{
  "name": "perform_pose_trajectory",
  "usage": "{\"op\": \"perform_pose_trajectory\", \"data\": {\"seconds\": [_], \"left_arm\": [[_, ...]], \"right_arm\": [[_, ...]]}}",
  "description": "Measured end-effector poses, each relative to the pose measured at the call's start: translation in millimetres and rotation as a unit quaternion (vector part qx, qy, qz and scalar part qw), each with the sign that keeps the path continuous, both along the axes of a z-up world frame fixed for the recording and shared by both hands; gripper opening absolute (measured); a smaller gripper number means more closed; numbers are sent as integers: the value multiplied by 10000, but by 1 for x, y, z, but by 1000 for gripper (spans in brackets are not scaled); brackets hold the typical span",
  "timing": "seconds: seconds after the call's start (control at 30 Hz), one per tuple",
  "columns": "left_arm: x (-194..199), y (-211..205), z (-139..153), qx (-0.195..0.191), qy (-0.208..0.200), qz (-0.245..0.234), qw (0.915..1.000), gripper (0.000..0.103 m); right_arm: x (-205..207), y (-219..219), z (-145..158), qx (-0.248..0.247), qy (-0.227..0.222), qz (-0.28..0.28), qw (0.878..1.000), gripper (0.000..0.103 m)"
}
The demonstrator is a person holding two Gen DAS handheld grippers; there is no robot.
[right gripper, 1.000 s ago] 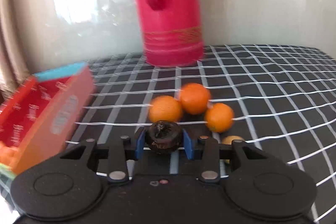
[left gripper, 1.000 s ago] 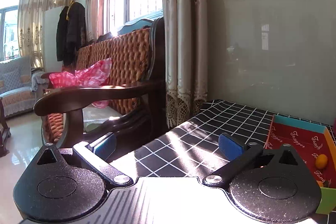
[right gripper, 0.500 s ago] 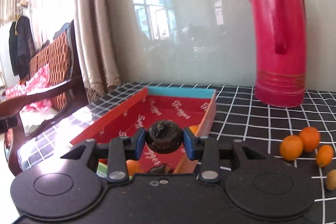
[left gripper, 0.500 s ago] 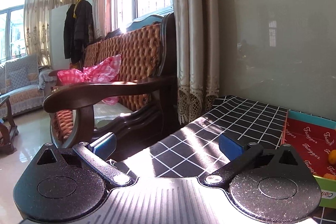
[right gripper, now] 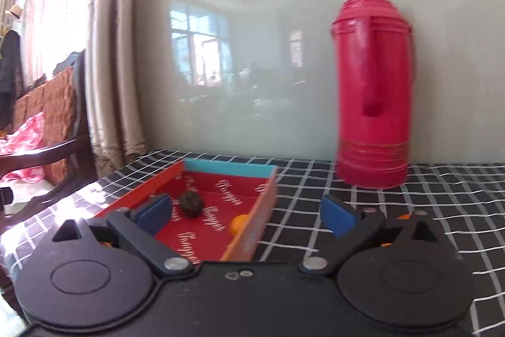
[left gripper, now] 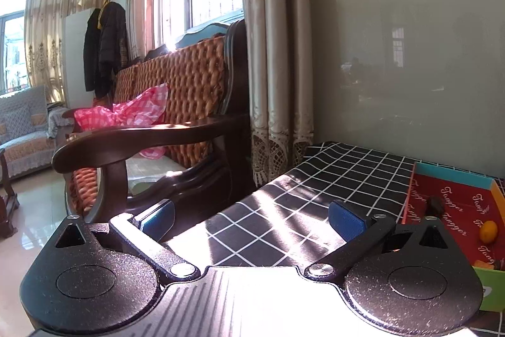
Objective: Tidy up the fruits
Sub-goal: 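Release the dark dried fruit into the box from the right gripper, then grasp the small yellow-green fruit with the left gripper and lift it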
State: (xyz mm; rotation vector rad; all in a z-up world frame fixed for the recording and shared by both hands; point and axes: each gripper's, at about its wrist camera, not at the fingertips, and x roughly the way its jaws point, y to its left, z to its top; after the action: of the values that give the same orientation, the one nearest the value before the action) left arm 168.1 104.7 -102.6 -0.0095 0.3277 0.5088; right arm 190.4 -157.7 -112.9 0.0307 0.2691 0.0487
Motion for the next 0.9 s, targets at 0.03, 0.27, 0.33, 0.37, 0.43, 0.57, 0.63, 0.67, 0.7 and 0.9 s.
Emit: {"op": "perform_pose_trajectory", "data": {"seconds": [0.03, 0.27, 0.33, 0.37, 0.43, 0.57, 0.63, 0.67, 0.7, 0.9], "left_arm": [[1, -4, 0, -5, 2, -63, 10000, 103], [8, -51, 1, 69, 13, -709, 9975, 103], [10, -70, 1, 85, -4, -994, 9950, 103], [11, -80, 1, 91, -5, -1152, 9933, 103], [13, -101, 0, 103, 5, -1514, 9884, 103], [15, -146, -4, 115, 56, -2243, 9744, 103], [15, -169, -7, 64, 107, -2662, 9638, 103], [15, -181, -8, 43, 149, -2867, 9579, 103], [15, -194, -10, 13, 202, -3079, 9512, 103], [15, -272, -23, -92, 498, -4095, 9109, 102]], "right_arm": [[-3, -4, 1, -92, -33, -134, 9999, 97], [-20, -44, 4, -466, -51, -1347, 9898, 97], [-27, -61, 4, -489, -82, -1724, 9838, 97], [-30, -70, 4, -482, -79, -1917, 9802, 97], [-37, -92, 4, -453, -76, -2384, 9701, 97], [-54, -133, 5, -461, -92, -3409, 9389, 97], [-65, -153, 5, -482, -97, -3805, 9235, 97], [-70, -160, 6, -480, -129, -3933, 9181, 97], [-77, -167, 5, -491, -166, -4068, 9121, 97], [-101, -198, -4, -864, -39, -4721, 8773, 97]]}}
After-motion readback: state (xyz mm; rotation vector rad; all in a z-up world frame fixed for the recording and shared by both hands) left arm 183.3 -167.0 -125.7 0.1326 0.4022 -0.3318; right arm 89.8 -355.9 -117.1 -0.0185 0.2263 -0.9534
